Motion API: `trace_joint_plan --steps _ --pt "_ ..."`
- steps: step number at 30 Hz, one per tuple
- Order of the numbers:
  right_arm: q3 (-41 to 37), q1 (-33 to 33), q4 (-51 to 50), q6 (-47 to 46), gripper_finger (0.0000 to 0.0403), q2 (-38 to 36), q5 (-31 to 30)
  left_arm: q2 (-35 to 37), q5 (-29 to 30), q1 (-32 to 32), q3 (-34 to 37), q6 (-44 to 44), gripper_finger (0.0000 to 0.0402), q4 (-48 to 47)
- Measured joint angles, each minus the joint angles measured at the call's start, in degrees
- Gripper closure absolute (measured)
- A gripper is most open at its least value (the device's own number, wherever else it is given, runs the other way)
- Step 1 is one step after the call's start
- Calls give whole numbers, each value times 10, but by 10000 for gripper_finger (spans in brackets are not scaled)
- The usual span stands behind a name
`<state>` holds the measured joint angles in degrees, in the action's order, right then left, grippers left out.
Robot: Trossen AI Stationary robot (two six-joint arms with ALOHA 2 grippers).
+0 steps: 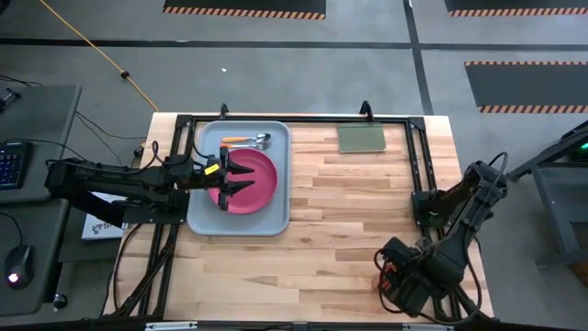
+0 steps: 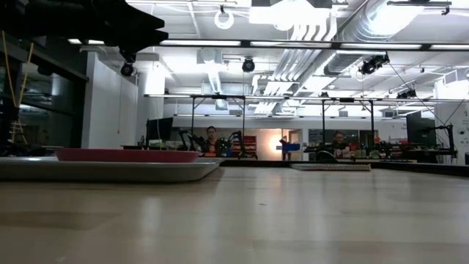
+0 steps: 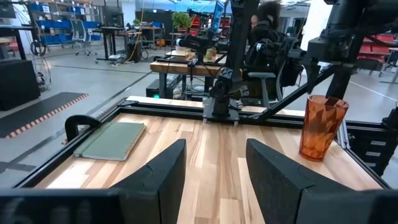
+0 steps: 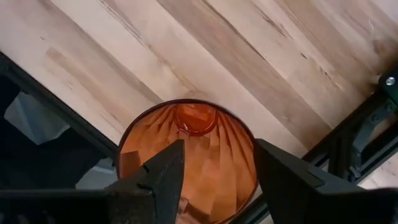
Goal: Pick and place plate/cup/fork/spoon on tray
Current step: Put the orange glass on the gray serving tray to the bottom of the pink plate
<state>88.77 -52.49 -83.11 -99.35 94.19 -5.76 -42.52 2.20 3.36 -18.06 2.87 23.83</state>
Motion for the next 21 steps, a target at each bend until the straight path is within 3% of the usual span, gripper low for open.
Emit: trace_joint_plan --steps 21 --pt "0 0 -18 23 221 64 28 0 0 0 0 1 245 0"
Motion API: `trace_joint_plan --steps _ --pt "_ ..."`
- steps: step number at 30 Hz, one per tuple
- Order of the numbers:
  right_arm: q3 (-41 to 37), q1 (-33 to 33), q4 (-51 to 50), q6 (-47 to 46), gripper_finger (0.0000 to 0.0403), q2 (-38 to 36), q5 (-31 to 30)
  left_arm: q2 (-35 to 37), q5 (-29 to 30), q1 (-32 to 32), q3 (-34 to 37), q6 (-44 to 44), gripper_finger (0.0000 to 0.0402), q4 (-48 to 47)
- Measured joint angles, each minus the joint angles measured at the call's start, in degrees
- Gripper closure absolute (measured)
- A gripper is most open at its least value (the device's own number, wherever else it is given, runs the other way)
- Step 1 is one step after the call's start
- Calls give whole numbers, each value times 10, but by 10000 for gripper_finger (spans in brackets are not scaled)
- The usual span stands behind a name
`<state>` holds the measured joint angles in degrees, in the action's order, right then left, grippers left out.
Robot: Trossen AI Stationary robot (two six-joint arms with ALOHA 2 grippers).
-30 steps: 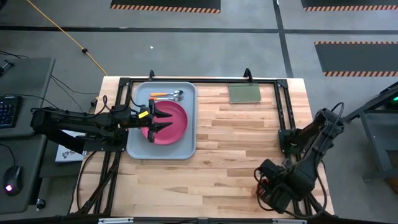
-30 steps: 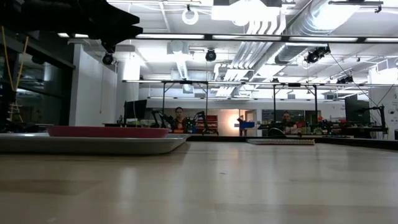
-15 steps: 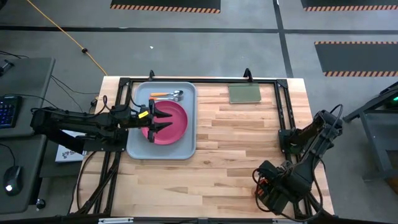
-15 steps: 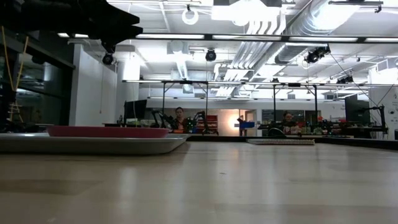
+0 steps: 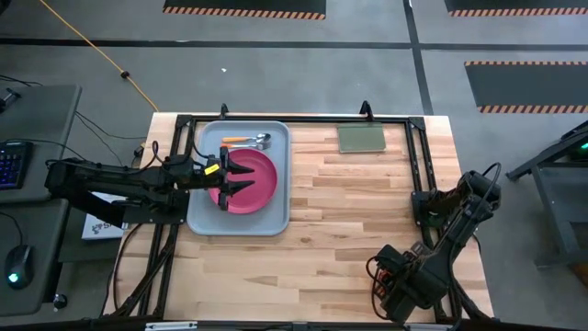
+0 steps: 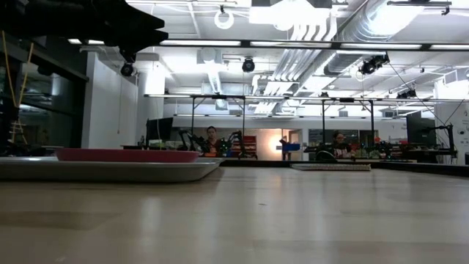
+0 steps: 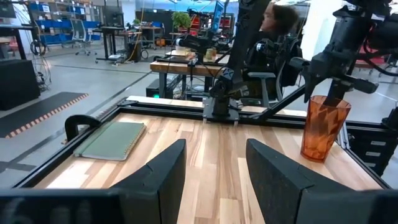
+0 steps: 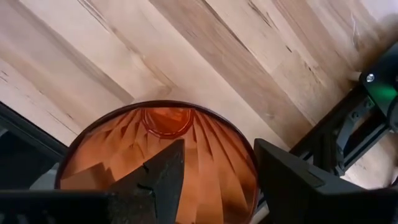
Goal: Pick and place plate/cup/fork/spoon on tray
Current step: Put the orange glass on the gray serving tray to the bottom of the pink plate
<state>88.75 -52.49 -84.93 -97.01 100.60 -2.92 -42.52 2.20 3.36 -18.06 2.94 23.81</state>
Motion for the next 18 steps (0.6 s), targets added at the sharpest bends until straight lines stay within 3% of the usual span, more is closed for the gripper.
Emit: trace_joint_plan --steps 11,18 --pt "0 8 -1 -15 226 3 -24 0 0 0 0 0 245 0" --pt "0 28 -4 -15 276 9 -6 0 0 0 0 0 245 0"
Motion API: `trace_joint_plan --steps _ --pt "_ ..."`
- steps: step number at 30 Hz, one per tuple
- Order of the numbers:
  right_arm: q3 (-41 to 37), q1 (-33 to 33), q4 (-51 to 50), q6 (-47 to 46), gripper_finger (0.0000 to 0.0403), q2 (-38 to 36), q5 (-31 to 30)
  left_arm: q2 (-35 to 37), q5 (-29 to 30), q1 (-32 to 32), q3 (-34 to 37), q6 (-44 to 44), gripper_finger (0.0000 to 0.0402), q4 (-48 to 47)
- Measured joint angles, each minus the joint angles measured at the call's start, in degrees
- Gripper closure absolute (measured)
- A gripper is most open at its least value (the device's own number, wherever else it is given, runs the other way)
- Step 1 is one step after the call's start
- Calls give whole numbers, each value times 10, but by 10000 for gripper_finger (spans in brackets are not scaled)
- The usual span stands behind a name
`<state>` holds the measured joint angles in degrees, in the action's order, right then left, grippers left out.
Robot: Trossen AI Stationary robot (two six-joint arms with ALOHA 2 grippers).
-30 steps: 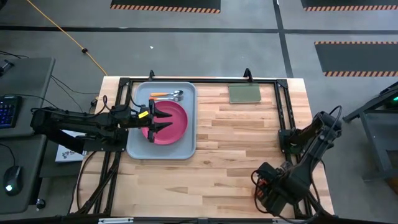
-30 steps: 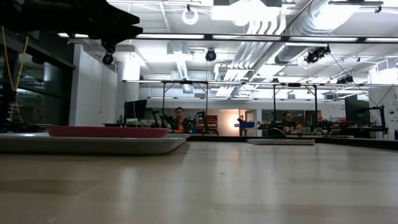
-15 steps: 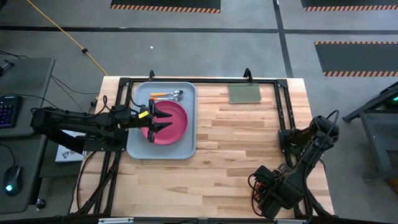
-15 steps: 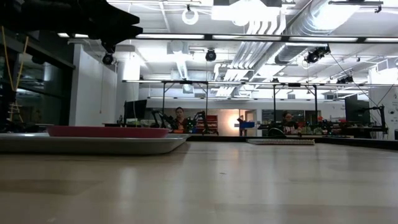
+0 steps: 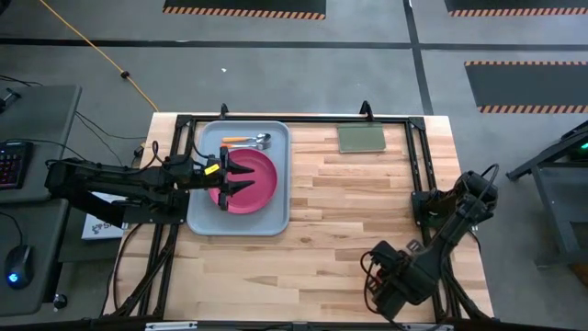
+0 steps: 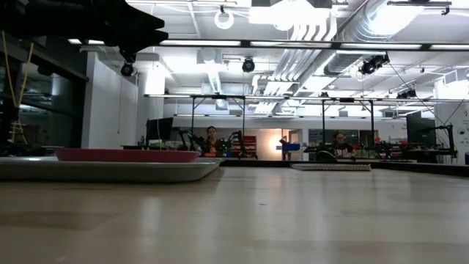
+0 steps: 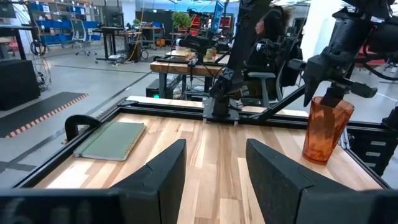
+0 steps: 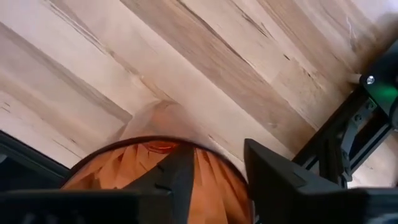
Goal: Pick and place plate/cup/fork/spoon on tray
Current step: Put the orange glass on the gray serving tray to the bottom of the pink plate
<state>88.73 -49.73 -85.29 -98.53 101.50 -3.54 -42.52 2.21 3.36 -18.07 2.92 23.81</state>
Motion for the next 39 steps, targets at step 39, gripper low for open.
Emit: trace_joint_plan --steps 39 --pt "90 293 310 756 402 -40 -146 0 0 0 0 0 245 -2"
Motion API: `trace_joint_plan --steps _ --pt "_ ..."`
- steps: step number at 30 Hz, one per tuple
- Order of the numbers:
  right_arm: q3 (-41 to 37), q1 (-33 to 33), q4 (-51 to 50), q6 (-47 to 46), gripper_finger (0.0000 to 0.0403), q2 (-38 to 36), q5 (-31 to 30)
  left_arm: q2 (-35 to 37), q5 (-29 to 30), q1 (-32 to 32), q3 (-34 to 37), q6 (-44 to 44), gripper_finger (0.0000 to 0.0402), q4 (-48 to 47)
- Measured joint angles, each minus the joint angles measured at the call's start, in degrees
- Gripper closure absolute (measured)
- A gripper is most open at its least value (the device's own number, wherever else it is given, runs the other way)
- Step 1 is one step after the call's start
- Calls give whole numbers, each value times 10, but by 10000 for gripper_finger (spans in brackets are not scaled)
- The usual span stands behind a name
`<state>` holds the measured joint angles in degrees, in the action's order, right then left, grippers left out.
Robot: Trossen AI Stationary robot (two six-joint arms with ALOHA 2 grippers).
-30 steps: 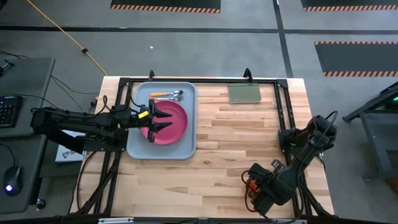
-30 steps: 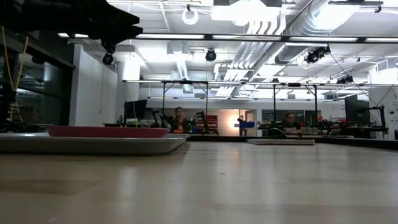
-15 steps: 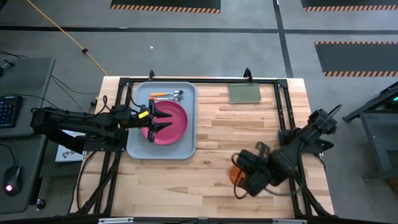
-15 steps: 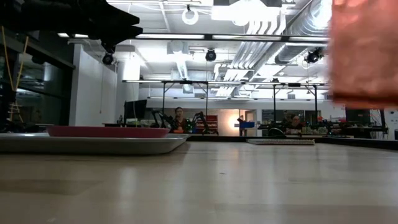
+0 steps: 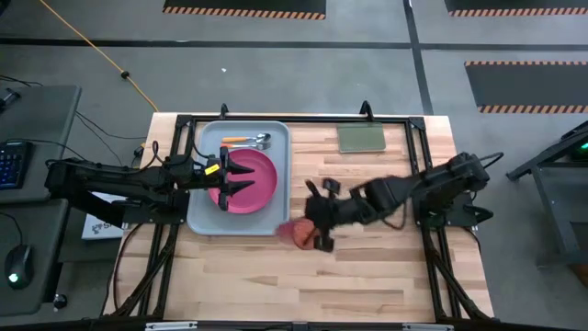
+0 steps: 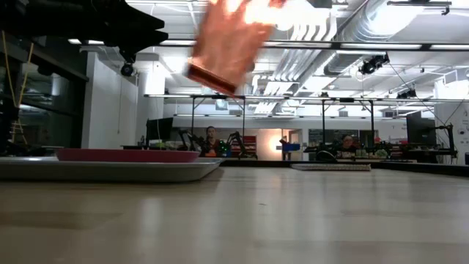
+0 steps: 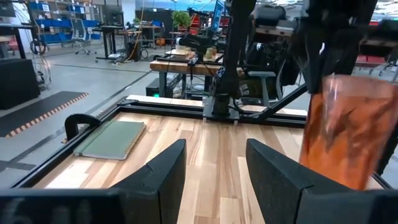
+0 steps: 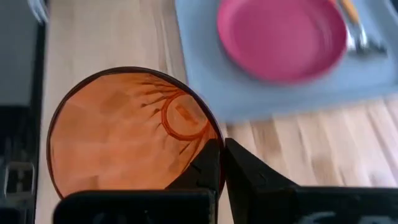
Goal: Pick and place plate/cup/fork/spoon on tray
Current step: Put the orange glass on the gray serving tray to the bottom of the pink plate
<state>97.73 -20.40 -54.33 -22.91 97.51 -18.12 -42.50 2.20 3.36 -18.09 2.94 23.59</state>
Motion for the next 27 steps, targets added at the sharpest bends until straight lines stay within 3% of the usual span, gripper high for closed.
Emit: trace_joint_plan --steps 7,13,27 --pt "0 83 103 113 402 35 56 0 0 0 0 9 245 0" --pt "-1 121 166 174 402 87 65 0 0 0 0 9 245 0" --pt "-1 160 101 163 403 111 77 0 0 0 0 10 245 -19"
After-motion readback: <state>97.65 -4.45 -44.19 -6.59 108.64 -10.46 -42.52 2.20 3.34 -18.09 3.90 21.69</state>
